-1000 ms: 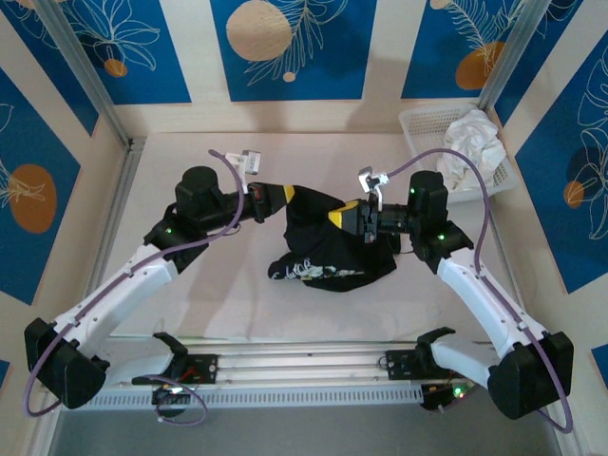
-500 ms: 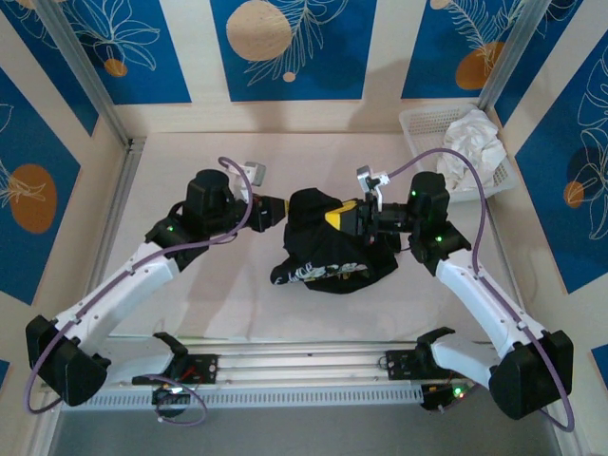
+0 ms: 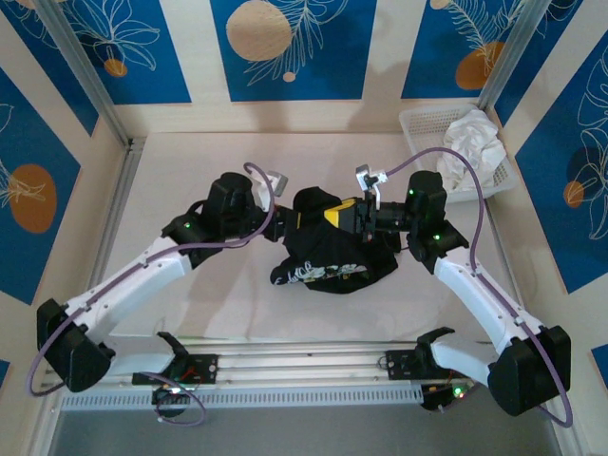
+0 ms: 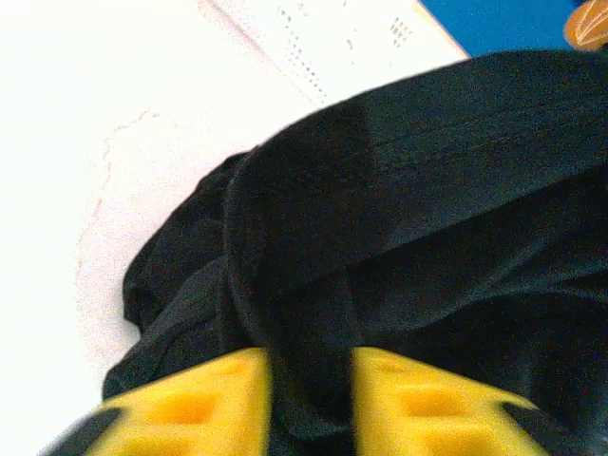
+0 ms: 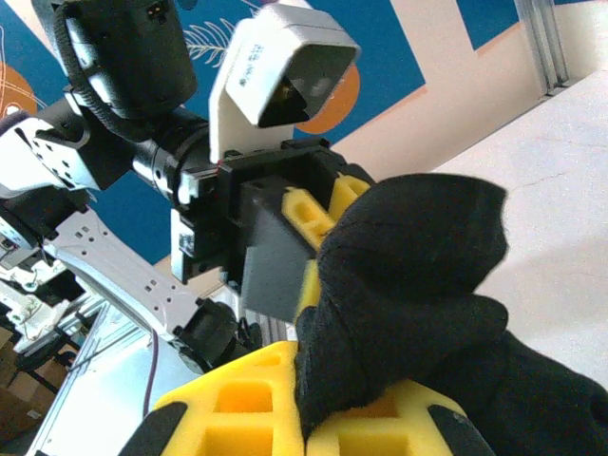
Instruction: Fold the inside-out t-shirt
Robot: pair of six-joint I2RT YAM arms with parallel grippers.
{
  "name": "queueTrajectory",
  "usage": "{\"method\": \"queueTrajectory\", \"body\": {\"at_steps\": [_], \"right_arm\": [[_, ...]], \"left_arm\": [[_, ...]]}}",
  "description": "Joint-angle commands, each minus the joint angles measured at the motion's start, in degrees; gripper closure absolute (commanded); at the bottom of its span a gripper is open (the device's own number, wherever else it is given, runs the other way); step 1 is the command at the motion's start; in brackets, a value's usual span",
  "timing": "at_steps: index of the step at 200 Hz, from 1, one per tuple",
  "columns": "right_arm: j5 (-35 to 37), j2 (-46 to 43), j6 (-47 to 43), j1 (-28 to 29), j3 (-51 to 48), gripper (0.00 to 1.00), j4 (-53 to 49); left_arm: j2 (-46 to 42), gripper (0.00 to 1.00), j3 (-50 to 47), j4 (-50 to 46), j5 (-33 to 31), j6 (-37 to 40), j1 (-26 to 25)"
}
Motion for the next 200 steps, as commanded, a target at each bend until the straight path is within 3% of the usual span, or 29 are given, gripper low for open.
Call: {"method": "queueTrajectory", "body": {"at_steps": [1,26,40,65,85,127,158,177,200], "right_arm": [[2.6,-1.3,-2.6,0.4,0.3,1.00,-2.6],[9.2,-2.8,-8.2,0.6,0.3,1.00,-9.2],[11.4,-3.5,-8.5,0.1,-0.6,1.00,-9.1],[12.7,-3.3,-6.0,-0.6,-0.8,1.00,-8.2],[13.4,-2.7,-4.8,-0.8,-0.7,1.00,-8.3],[12.3,-1.4,-4.8,-0.8,-0.2,0.98,-9.4],[12.5,-1.4,-5.2,-0.9,0.0,0.97,-11.2],[16.2,-0.7,-4.6,-0.8,1.1,0.87,-14.5],[26.5,0.5,-5.3,-0.3,4.4,0.74,-23.4]], "left_arm": [[-0.2,0.89,2.5,-2.1,-1.8,1.7,-0.4],[-4.8,1.00,1.1,2.0,1.2,2.3,0.4],[-7.8,1.00,-1.0,8.3,8.1,0.2,1.9],[-10.9,1.00,-4.7,22.4,22.5,-10.2,6.1],[-12.0,1.00,-6.1,28.7,27.6,-15.7,8.4],[-12.6,1.00,-6.3,26.6,27.8,-14.2,9.4],[-12.9,1.00,-5.6,20.1,23.6,-8.9,9.9],[-12.4,1.00,-5.7,18.1,22.1,-6.9,9.9],[-10.8,1.00,-6.2,21.0,24.8,-8.9,9.8]]}}
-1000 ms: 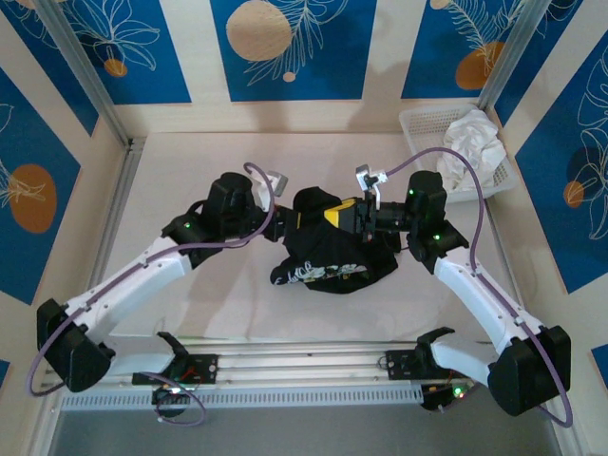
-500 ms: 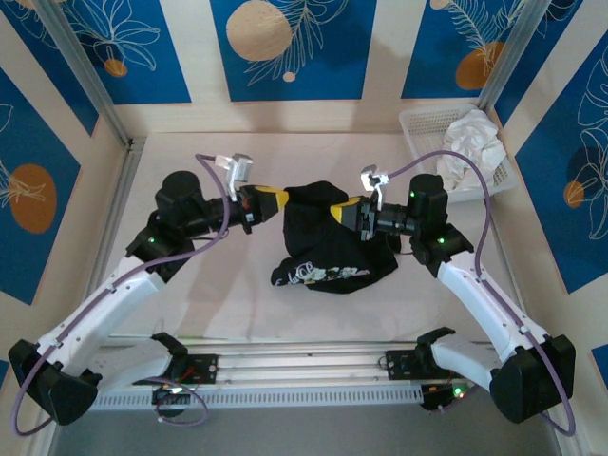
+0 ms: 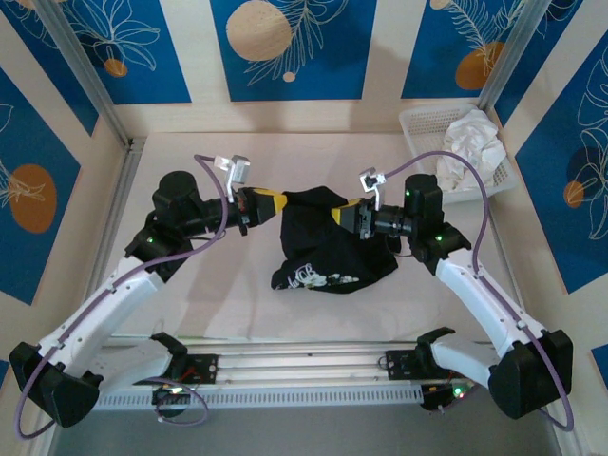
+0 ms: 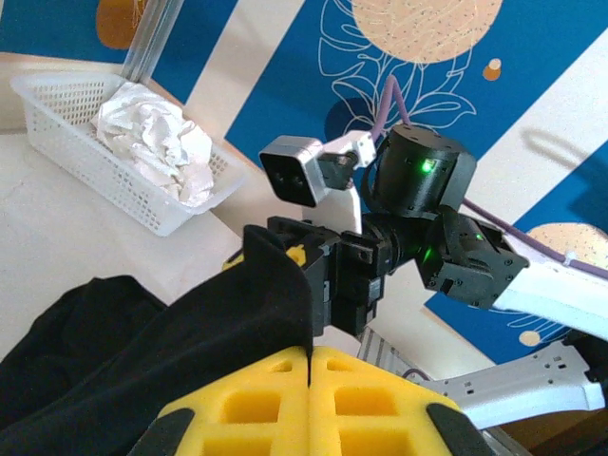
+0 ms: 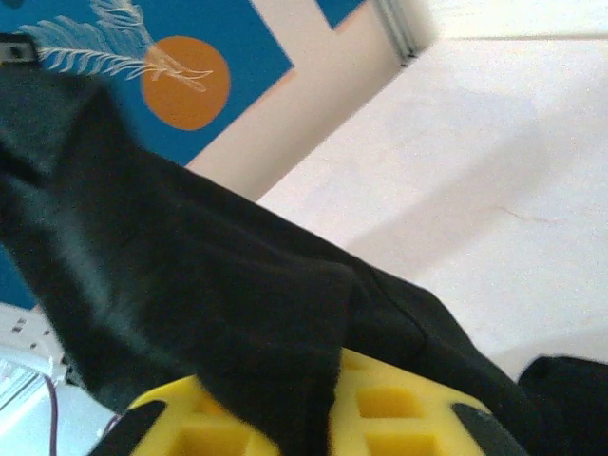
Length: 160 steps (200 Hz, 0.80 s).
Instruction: Fold the inside-out t-shirt
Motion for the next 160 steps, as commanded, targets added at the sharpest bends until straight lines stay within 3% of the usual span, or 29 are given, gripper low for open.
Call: {"method": "queueTrajectory", "body": {"at_steps": [1,39,71,117,160], "right_arm": [[10.3,1.1,-0.7,0.2,3.8,0.74,-9.6],[18.5,-2.7,-4.2,1.1,4.8,0.63,-14.4],[18.9,-9.0,-11.4,6.3,2.9,0.58,-12.3],[10.0,-9.2,-19.7,17.9,2.6,0.69,-7.5],[17.6,-0.9,-20.1,21.5,7.6,0.79,-6.4]], "left_arm": [[1.0,1.00,-0.5,1.4,1.6,0.9,0.4],[1.8,1.00,-0.1,1.7,1.4,0.7,0.4],[2.2,1.00,0.1,1.0,0.9,0.7,0.4],[2.6,1.00,0.2,0.2,0.7,1.0,0.4],[2.7,1.00,0.3,-0.1,1.4,1.6,0.3]]}}
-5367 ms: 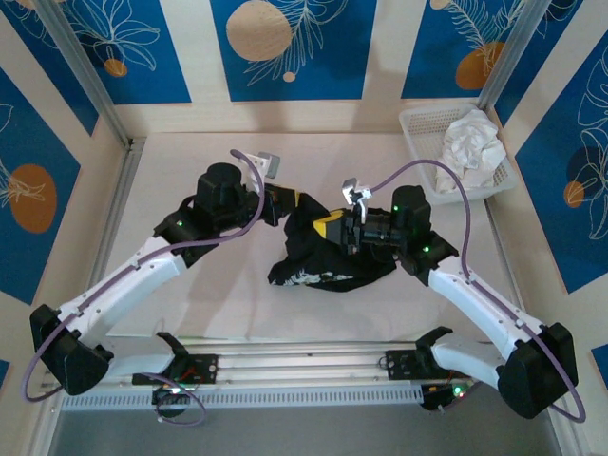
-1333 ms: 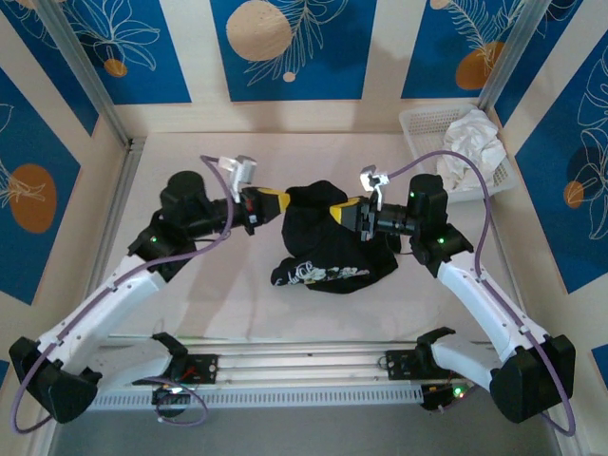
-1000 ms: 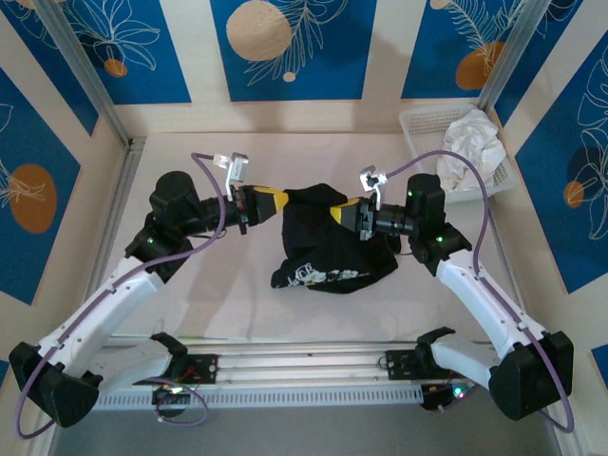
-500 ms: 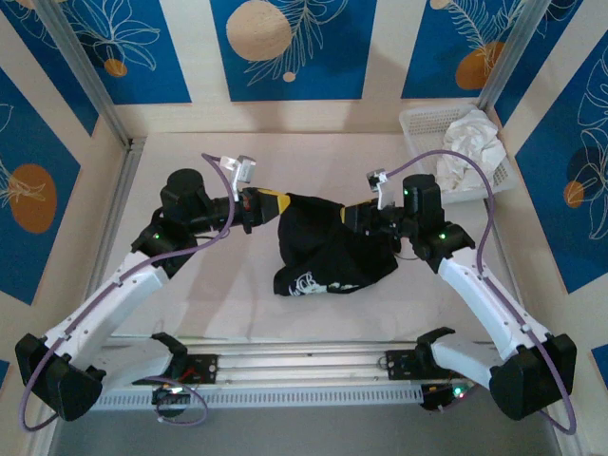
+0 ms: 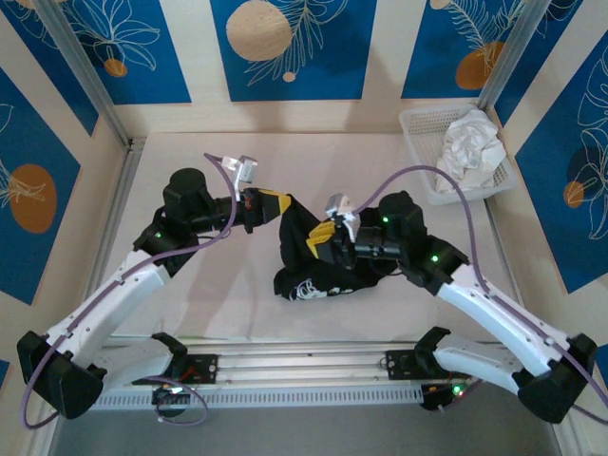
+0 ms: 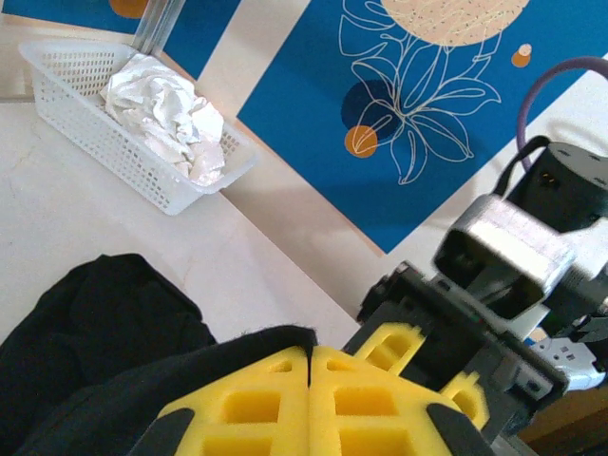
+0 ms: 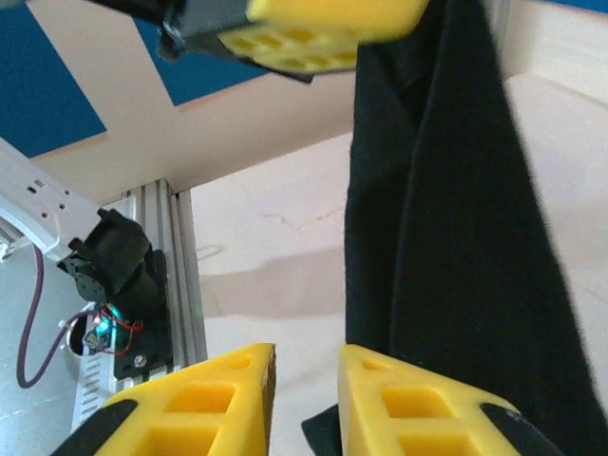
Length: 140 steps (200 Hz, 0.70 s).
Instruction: Fold the inside-out t-shirt
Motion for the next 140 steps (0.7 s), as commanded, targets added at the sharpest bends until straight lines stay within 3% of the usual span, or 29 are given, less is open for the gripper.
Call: {"method": "queueTrajectory", "body": {"at_steps": [1,36,69,88,113,140], "right_arm": [[5.1,3.9,-1.6,0.4,4.1,0.80,1.4],[9.0,8.0,1.4,-1.5,6.0,0.85,2.6],[25.4,8.9,3.7,-1.7,7.1,0.86,0.1],[29.5,9.1,3.4,-1.7,7.1,0.86,-1.3],[26.8,9.4,2.9,-1.9,7.1,0.87,-1.7],[16.7,9.6,3.7,-4.5,6.9,0.88,-2.1]], "left_arm": [[-0.1,1.00,0.4,0.2,1.4,1.6,0.4],[0.2,1.00,0.5,0.2,2.0,1.6,0.3],[0.2,1.00,0.8,-0.1,2.6,1.7,0.3],[0.2,1.00,0.7,0.0,3.1,1.8,0.3],[0.3,1.00,0.6,0.5,3.7,2.0,0.3],[0.4,1.00,0.5,0.7,3.9,1.9,0.3]]}}
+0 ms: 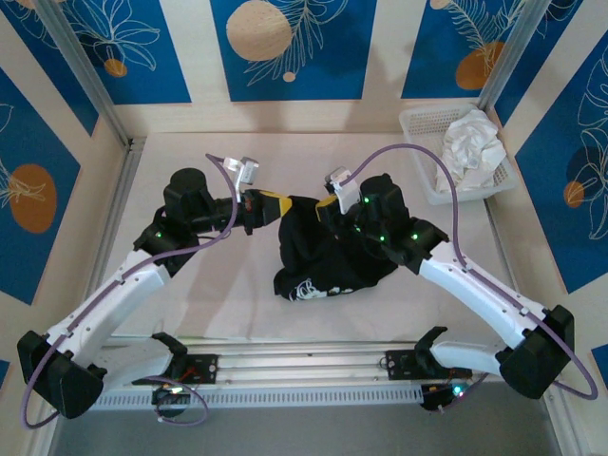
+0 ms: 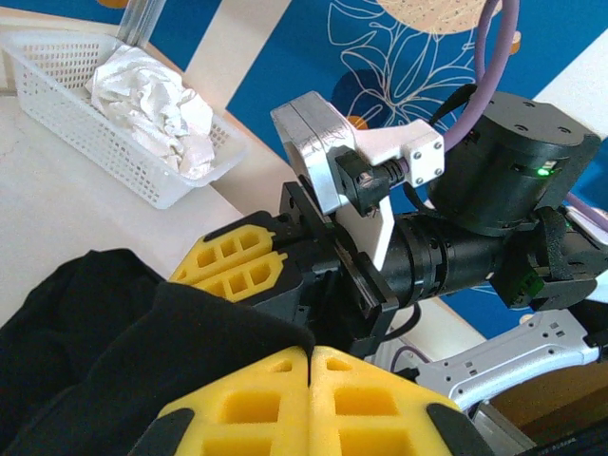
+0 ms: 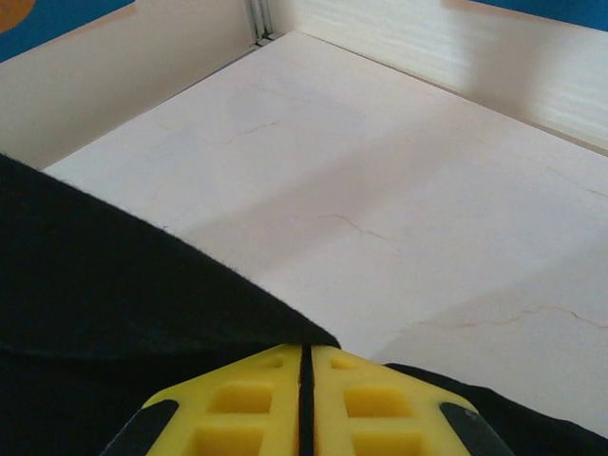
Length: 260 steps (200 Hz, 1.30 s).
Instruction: Fold the inside-out t-shirt
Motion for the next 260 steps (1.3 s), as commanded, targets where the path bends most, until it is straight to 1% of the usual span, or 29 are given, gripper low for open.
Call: {"method": "queueTrajectory", "body": {"at_steps": [1,18,44,54,74,89,93,99,114,124,138,154,169,177,208,234,251,260], "right_arm": [[-7.0,0.5,1.3,-2.2,1.2,0.88,-1.1],[-14.7,0.5,2.7,-4.6,0.5,0.80,-0.8],[-26.8,0.4,5.2,-7.8,-1.6,0.63,1.1],[-29.9,0.8,6.3,-8.8,-2.3,0.59,2.4],[-34.8,2.5,7.4,-9.4,-2.6,0.55,4.2],[-36.9,3.6,8.3,-9.3,-2.7,0.54,5.9],[-37.2,3.8,8.5,-9.4,-2.6,0.55,6.2],[-37.6,4.0,8.7,-9.5,-2.6,0.59,6.3],[-39.6,3.6,9.5,-10.2,-2.7,0.82,7.1],[-41.9,2.7,11.1,-11.2,-3.5,0.93,8.8],[-45.6,1.2,14.6,-12.4,-5.1,1.00,12.9],[-49.1,0.5,19.7,-12.7,-6.5,1.00,18.5],[-50.4,0.3,24.9,-12.7,-7.7,1.00,24.0],[-50.4,0.3,27.3,-12.7,-8.4,1.00,26.8],[-46.8,0.0,34.0,-12.7,-10.9,1.00,34.6],[-43.7,0.1,36.3,-12.6,-12.4,1.00,37.6],[-41.7,0.1,37.0,-12.6,-13.0,1.00,38.2],[-40.5,0.1,37.5,-12.6,-13.1,1.00,38.2]], "left_arm": [[0.2,1.00,0.5,0.9,2.0,1.1,0.3],[0.1,1.00,0.5,0.8,2.0,1.3,0.3],[-0.3,1.00,0.5,0.4,1.1,1.8,0.3],[-0.4,1.00,0.5,0.5,1.1,1.9,0.3],[-0.5,1.00,0.6,0.3,0.9,2.1,0.3],[-0.5,1.00,0.6,0.1,0.5,2.2,0.3],[-0.6,1.00,0.6,-0.1,0.3,2.3,0.3],[-0.7,1.00,0.6,-0.3,0.1,2.5,0.3],[-1.2,1.00,0.9,-2.5,-2.6,3.6,0.4],[-1.6,1.00,1.3,-5.9,-7.4,5.1,0.4],[-2.1,1.00,2.1,-11.5,-17.1,7.7,0.4],[-1.7,1.00,2.7,-15.8,-25.7,10.3,0.4],[-0.4,1.00,3.2,-17.9,-29.4,11.8,0.3],[0.4,1.00,3.4,-18.9,-30.3,12.1,0.4],[1.3,0.89,2.7,-20.5,-29.5,11.8,0.0],[-0.5,0.72,0.7,-21.3,-29.6,10.5,-0.8],[-2.2,0.58,-0.6,-21.9,-30.1,9.3,-1.7],[-3.0,0.54,-1.2,-22.3,-30.2,8.7,-2.4]]}}
